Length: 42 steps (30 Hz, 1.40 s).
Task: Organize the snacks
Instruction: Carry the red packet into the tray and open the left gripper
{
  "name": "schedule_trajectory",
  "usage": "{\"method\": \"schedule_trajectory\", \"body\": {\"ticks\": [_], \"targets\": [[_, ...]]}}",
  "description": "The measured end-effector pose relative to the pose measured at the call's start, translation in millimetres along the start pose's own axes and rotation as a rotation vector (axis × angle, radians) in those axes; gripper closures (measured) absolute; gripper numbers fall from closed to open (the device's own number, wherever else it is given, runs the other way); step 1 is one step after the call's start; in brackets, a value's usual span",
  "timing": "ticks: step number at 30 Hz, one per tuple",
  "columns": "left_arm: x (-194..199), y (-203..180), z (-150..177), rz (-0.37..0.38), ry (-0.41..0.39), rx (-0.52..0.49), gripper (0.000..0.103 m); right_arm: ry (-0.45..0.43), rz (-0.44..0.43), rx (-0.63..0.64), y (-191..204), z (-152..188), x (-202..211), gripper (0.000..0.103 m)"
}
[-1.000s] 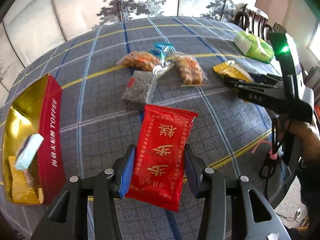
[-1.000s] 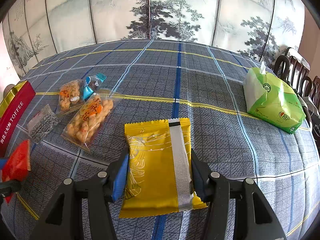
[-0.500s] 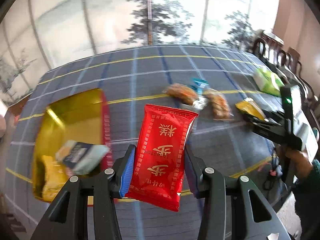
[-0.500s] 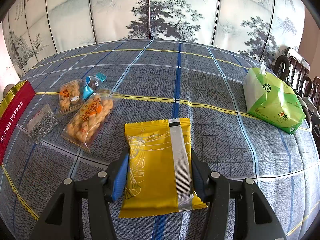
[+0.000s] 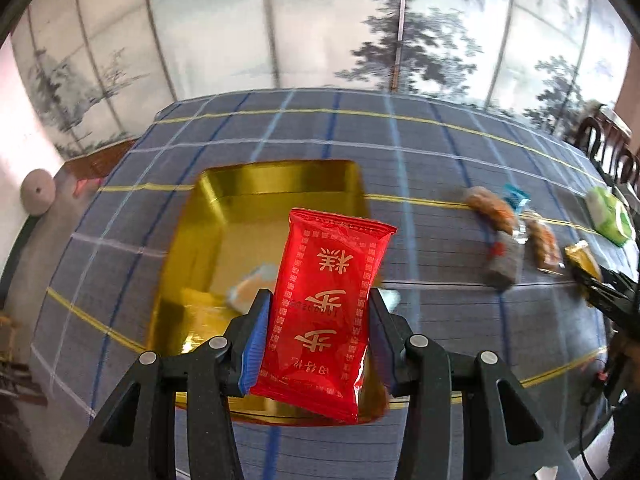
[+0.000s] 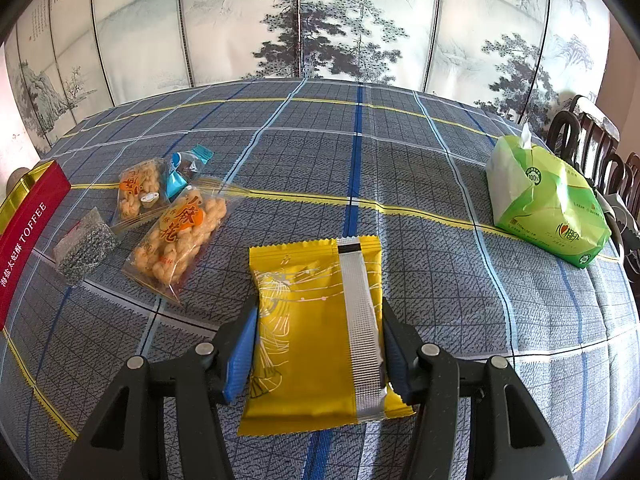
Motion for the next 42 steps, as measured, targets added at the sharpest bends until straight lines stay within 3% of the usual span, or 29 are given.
{"method": "schedule_trajectory", "body": {"ticks": [10, 21, 42], "targets": [[-21.0, 33.7, 10.8, -0.014, 0.046, 0.077, 0.061, 0.000, 0.000, 0.000, -0.1, 0.0, -0.1, 0.046], [-38.4, 38.9, 22.9, -0.023, 0.094, 0.072, 0.061, 0.000, 0.000, 0.000, 0.3, 0.1, 0.2, 0.046], [-26.4, 35.3, 21.5, -0.037, 0.063, 0.027, 0.057, 0.000, 0.001, 0.000, 0.3, 0.3, 0.1, 0.046]]}}
Point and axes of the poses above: each gripper's, at about its wrist camera, not at the fingertips, and x roughly against the way its jaws point, y to its left, z to its underside, the point moved 8 cm from there along -x, roughly the way its jaws point, and after that the axes turned 5 degrees about z, right-handed, at the moved point
